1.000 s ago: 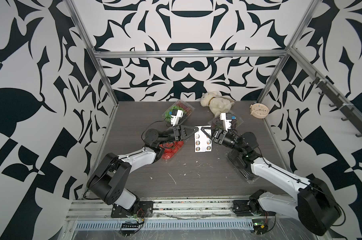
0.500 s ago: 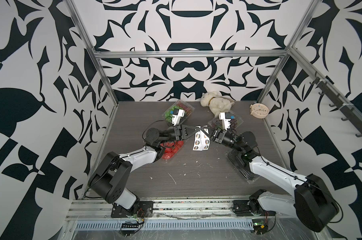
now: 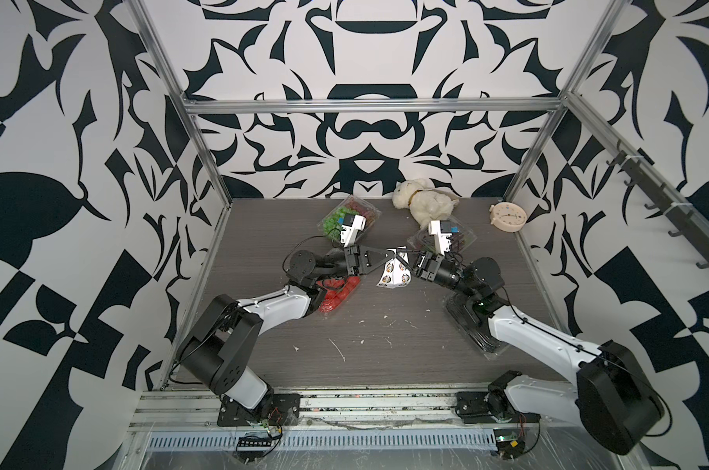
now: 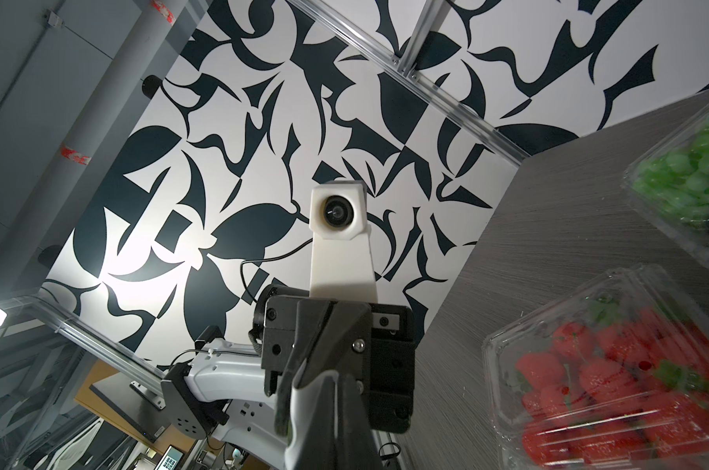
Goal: Label fruit boxes
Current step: Adjust the label sticker.
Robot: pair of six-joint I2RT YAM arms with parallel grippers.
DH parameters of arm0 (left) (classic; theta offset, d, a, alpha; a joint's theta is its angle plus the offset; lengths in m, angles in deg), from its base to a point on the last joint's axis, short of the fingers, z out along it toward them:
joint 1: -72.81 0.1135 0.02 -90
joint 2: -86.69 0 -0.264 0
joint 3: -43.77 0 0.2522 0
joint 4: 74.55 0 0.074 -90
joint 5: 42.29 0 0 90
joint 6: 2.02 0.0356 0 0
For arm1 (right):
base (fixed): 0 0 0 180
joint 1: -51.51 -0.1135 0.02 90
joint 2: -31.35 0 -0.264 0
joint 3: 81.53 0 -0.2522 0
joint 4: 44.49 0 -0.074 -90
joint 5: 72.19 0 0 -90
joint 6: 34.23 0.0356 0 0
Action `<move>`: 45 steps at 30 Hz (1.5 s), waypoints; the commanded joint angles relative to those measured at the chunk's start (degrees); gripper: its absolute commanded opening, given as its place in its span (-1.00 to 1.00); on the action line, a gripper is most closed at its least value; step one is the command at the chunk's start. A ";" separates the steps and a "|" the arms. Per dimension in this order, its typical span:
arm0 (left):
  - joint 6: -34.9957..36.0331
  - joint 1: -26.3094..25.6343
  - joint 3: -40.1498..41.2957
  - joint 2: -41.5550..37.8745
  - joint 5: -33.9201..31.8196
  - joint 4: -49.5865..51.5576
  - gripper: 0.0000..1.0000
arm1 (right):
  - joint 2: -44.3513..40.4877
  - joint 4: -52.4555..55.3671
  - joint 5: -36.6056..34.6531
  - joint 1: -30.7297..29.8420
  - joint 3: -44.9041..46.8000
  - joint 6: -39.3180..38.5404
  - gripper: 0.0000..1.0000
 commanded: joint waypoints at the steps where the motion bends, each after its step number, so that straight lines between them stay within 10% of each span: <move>1: 0.82 -0.17 -1.39 0.07 0.92 -1.27 -1.00 | -2.80 -2.47 0.42 -0.03 -1.06 -1.63 -1.00; 11: 0.03 2.19 -0.21 -1.41 0.82 -1.17 -0.71 | -7.20 3.28 -0.33 0.10 0.04 -5.50 -1.00; 45: 0.15 1.13 1.17 -2.64 0.63 -1.30 -0.59 | -7.70 4.88 -3.78 1.02 0.27 -6.14 -1.00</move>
